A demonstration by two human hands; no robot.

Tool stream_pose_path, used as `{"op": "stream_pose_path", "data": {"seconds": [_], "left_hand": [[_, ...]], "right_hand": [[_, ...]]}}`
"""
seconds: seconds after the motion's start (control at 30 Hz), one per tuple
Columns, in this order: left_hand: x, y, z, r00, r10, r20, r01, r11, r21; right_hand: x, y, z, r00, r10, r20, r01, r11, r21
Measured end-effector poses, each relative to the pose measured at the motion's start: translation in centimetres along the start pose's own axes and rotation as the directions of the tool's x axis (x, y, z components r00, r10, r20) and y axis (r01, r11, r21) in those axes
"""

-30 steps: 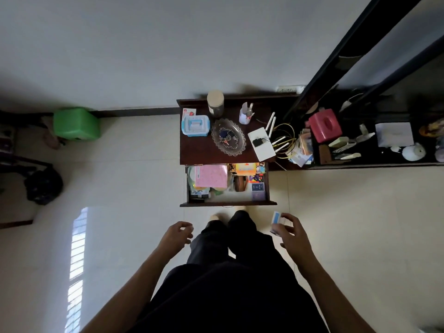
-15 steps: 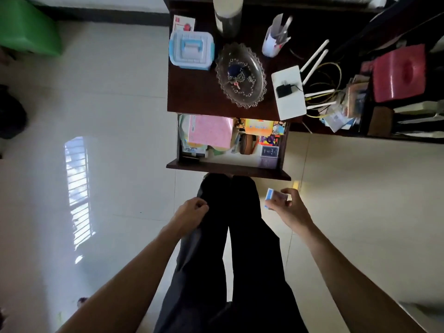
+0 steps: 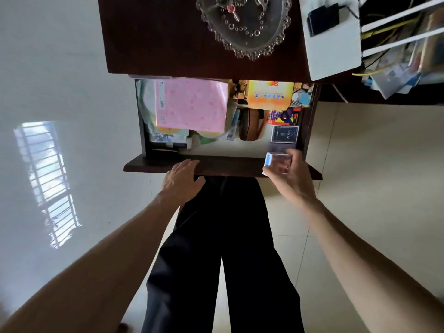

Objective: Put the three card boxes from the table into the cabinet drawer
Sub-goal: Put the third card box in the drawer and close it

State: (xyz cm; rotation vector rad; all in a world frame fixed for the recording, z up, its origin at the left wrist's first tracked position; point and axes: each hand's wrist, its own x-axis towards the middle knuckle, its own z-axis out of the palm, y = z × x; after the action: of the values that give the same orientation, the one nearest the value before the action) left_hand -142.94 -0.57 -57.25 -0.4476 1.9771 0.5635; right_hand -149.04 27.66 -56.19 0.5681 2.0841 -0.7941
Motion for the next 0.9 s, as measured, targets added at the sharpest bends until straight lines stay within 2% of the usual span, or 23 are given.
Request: {"op": "stream_pose_path", "data": {"seconds": [0.1,0.23,0.4,0.57,0.77,0.9], "left_hand": [[1.3,-1.4,1.6,0.999,0.041,-0.035,-0.038,0.996,0.085],[1.3,-2.8,3.5,0.988,0.123,-0.094,-0.113,0.988,0.103],[1.5,-3.6,4.6,0.975,0.192,-0.113,-0.176,0.974,0.142],[1.4,-3.7,5.3,0.964,0.206,-0.166,-0.176,0.968,0.18],[1.4,-3.6,6.4,0.94,0.202,-0.276,-0.169,0.976,0.138],[1.7,-3.2,7.1,0.922,0.179,-0.343,-0.145,0.982,0.122]], "right_hand": [[2.0,0.9,1.5,0.991,-0.094,-0.091,0.076,0.981,-0.18],[3.6,1.9,2.6,0.982,-0.065,-0.175,0.012,0.956,-0.293],[5.6,2.6,3.0,0.981,-0.003,-0.192,-0.07,0.926,-0.372],[7.6,3.0,3.4,0.978,0.036,-0.206,-0.126,0.886,-0.446],[9.3,3.3,3.9,0.976,0.013,-0.219,-0.14,0.804,-0.577],[10.3,3.5,4.0,0.985,0.042,-0.168,-0.133,0.808,-0.574]]}}
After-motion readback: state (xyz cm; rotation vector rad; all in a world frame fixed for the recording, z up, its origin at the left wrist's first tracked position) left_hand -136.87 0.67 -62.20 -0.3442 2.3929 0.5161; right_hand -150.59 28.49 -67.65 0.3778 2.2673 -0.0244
